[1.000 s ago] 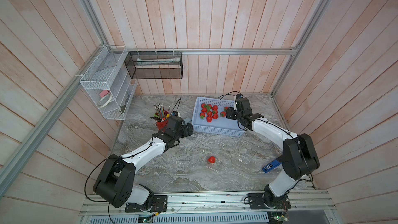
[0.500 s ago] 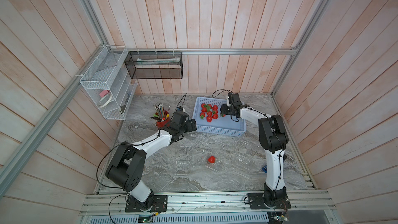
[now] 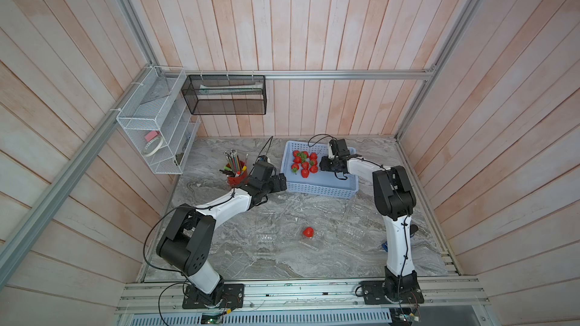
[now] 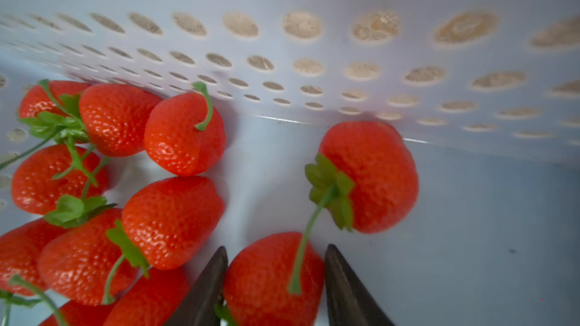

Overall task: Pack strawberries into containers
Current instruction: Pick up the strawberry from the basket, then place the strawberry in the packing box.

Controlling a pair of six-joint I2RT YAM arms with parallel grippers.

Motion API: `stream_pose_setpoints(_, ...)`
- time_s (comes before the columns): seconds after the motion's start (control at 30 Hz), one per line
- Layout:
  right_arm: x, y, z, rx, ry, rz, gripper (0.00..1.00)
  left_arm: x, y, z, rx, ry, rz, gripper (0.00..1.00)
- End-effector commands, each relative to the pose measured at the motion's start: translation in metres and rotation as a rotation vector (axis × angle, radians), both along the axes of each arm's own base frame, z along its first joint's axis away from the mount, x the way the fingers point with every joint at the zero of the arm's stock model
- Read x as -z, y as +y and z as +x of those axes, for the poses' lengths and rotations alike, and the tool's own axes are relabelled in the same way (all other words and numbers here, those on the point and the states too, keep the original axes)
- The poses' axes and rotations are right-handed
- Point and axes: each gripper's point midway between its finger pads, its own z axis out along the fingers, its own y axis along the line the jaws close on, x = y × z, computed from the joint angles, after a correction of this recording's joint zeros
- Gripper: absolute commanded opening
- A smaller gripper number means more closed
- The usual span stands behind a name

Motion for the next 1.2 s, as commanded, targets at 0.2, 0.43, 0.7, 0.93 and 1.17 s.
stream_pose_setpoints(0.2, -0.006, 0.005, -0.012, -0.017, 0.014, 0.032, 0.31, -0.012, 0.002, -0.005, 0.003, -0.016, -0.02, 0.94)
stream_pose_setpoints(0.43, -0.062, 0.018, -0.04, -0.054, -0.078, 0.01, 0.3, -0.03, 0.011, -0.019, -0.011, -0.037, -0.047, 0.94)
stream_pose_setpoints(0.7, -0.106, 0.032, -0.114, -0.088, -0.158, -0.029, 0.29, -0.05, 0.034, -0.044, -0.053, -0.072, -0.086, 0.95)
stream_pose_setpoints(0.93, -0.107, 0.058, -0.214, -0.195, -0.129, 0.015, 0.29, -0.059, 0.053, -0.058, -0.098, -0.09, -0.117, 0.96)
stream_pose_setpoints(1.17, -0.066, 0.075, -0.304, -0.309, 0.036, 0.042, 0.29, -0.064, 0.064, -0.066, -0.125, -0.101, -0.139, 0.97)
